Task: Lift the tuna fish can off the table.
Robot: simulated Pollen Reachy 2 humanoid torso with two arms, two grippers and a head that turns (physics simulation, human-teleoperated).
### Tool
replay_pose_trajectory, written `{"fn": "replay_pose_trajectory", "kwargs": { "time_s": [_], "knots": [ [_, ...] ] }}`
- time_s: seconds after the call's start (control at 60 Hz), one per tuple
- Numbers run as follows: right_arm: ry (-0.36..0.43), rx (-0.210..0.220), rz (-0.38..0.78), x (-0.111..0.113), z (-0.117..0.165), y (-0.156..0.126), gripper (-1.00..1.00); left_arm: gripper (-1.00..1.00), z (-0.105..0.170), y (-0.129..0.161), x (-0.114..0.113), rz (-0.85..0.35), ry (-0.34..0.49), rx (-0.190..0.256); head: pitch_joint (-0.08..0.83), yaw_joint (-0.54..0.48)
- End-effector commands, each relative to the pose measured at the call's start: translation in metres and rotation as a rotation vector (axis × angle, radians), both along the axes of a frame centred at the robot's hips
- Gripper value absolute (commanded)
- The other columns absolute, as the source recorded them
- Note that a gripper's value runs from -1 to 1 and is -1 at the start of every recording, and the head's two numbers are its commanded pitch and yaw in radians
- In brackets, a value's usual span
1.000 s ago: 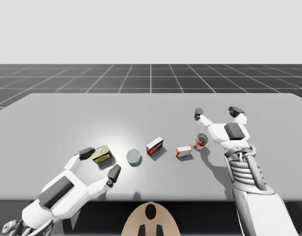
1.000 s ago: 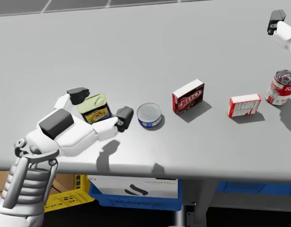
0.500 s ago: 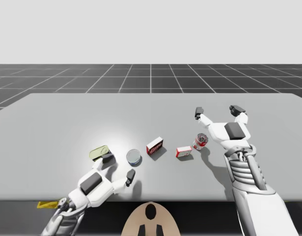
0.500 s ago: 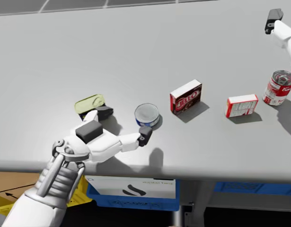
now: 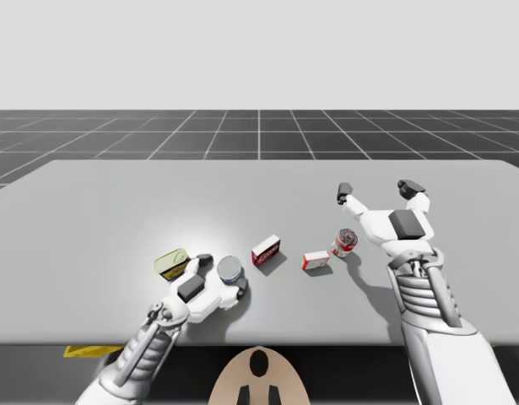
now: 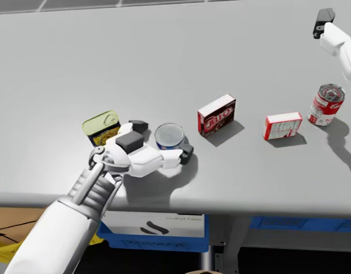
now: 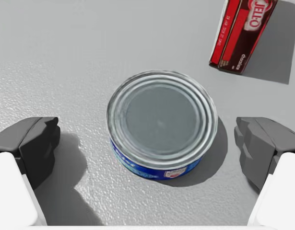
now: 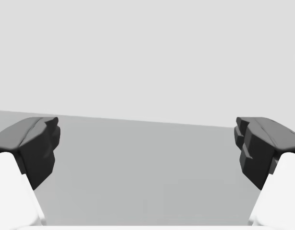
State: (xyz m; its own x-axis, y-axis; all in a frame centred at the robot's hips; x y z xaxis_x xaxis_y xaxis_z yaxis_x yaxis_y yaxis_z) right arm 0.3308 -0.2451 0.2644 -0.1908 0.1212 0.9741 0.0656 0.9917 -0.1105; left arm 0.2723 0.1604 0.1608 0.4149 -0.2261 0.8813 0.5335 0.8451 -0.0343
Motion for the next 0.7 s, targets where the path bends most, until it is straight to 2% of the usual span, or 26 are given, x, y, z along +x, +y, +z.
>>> {"fn": "replay_pose_trajectory", "kwargs": {
  "time_s": [0.017,0.217,0.25,0.283,0.3,0.317,0.333,0.35,0.367,0.533,0.7],
  "knots": [
    [-0.004,0.001,-0.001,-0.001,0.001,0.0,-1.0,-1.0,-0.006,-0.018,0.01,0.003,0.024,-0.024,0.762,0.11],
    [-0.018,0.005,-0.003,-0.003,0.003,-0.002,-1.0,-1.0,-0.01,-0.022,0.012,-0.01,0.04,-0.021,0.76,0.11],
    [-0.019,0.005,-0.004,-0.003,0.003,-0.001,-1.0,-0.95,-0.011,-0.022,0.012,-0.011,0.041,-0.021,0.761,0.11],
    [-0.02,0.005,-0.005,-0.004,0.003,-0.001,-1.0,-0.64,-0.011,-0.022,0.012,-0.008,0.041,-0.022,0.761,0.11],
    [-0.02,0.005,-0.005,-0.004,0.003,-0.001,-1.0,-0.41,-0.011,-0.022,0.012,-0.008,0.041,-0.022,0.76,0.11],
    [-0.02,0.006,-0.005,-0.004,0.003,-0.001,-1.0,0.26,-0.011,-0.022,0.011,-0.012,0.04,-0.022,0.759,0.12],
    [-0.02,0.005,-0.005,-0.004,0.003,-0.001,-1.0,0.6,-0.011,-0.022,0.01,-0.017,0.038,-0.022,0.759,0.11],
    [-0.021,0.005,-0.005,-0.004,0.003,-0.001,-1.0,0.83,-0.011,-0.022,0.009,-0.021,0.035,-0.02,0.759,0.11],
    [-0.021,0.005,-0.005,-0.004,0.003,-0.001,-1.0,0.92,-0.011,-0.022,0.008,-0.022,0.032,-0.018,0.758,0.11],
    [-0.02,0.005,-0.009,-0.004,0.003,-0.001,-1.0,1.0,-0.009,-0.023,0.004,-0.026,0.014,-0.015,0.711,0.12],
    [-0.02,0.005,-0.012,-0.005,0.003,-0.002,-1.0,1.0,-0.008,-0.023,0.002,-0.024,-0.001,-0.016,0.567,0.13]
  ]
}}
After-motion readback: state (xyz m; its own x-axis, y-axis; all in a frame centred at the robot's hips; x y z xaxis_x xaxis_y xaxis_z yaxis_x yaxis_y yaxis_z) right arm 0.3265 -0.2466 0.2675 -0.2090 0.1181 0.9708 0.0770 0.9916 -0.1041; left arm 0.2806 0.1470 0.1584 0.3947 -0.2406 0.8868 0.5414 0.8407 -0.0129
